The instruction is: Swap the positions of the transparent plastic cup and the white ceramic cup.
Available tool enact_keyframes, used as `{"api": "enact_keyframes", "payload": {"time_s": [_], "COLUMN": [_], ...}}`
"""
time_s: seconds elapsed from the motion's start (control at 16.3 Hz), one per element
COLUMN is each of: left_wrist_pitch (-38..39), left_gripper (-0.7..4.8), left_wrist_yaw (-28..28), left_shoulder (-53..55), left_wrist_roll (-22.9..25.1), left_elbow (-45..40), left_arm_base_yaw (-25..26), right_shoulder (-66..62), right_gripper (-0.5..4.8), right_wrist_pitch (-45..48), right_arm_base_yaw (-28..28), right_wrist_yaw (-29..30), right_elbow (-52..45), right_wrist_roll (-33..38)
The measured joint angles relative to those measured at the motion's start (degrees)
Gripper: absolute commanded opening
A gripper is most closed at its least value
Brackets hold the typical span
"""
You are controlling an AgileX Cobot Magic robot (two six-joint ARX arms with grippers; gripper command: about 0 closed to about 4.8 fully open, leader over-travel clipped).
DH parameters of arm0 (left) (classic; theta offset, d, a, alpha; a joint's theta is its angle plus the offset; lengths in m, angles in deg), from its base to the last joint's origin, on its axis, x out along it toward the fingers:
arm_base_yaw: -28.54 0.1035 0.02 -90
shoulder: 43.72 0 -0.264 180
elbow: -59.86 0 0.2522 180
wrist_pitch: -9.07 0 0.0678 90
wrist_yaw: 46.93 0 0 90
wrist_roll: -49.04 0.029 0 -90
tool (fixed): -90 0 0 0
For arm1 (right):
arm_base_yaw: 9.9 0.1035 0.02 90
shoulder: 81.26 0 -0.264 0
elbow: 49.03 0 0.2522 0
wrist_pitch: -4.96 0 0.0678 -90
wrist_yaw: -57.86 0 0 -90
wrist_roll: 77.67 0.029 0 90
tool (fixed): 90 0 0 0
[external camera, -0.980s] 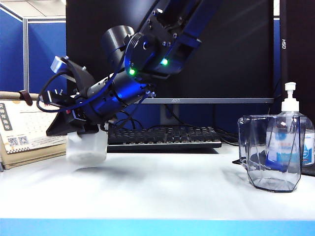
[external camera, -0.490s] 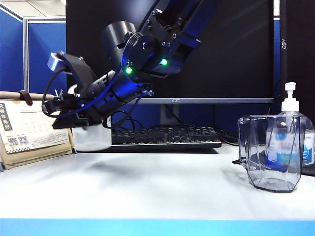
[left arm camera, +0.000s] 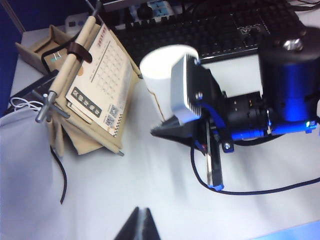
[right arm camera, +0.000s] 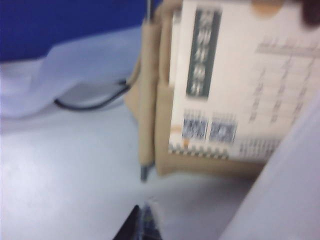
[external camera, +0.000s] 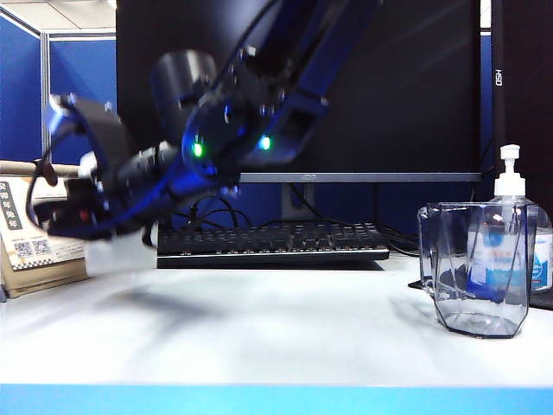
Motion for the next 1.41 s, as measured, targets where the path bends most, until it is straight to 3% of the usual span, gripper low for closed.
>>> {"api": "enact_keyframes", "payload": {"time_s": [0.61, 0.8, 0.92, 1.04, 1.41], "left_wrist_pitch": [-2.14, -2.51, -2.54, -2.71, -2.95], "left_gripper": [-0.06, -0.06, -0.06, -0.06, -0.06], "left_wrist_yaw": [1.16, 1.18, 1.18, 1.2, 1.2], "left_shoulder": [0.0, -0.02, -0.02, 0.0, -0.74], "left_wrist_roll": [2.08, 2.12, 2.25, 2.91, 3.13], "left_elbow": [-0.02, -0.02, -0.02, -0.04, -0.07], "left_arm_base_yaw": [0.0, 0.0, 0.0, 0.0, 0.0], "right_shoulder": [-1.11, -2.03, -2.51, -2.64, -2.62], "right_gripper": [-0.05, 0.68, 0.68, 1.75, 2.22], "right_wrist_pitch": [-0.26, 0.24, -1.84, -2.78, -5.18], "right_arm_base_yaw": [-0.31, -0.37, -0.22, -0.35, -0.42], "right_wrist_yaw": [0.68, 2.82, 4.48, 5.86, 6.34], "right_elbow": [0.46, 0.83, 0.74, 0.63, 0.63], "right_wrist_roll": [1.99, 2.21, 3.17, 4.24, 6.82]}}
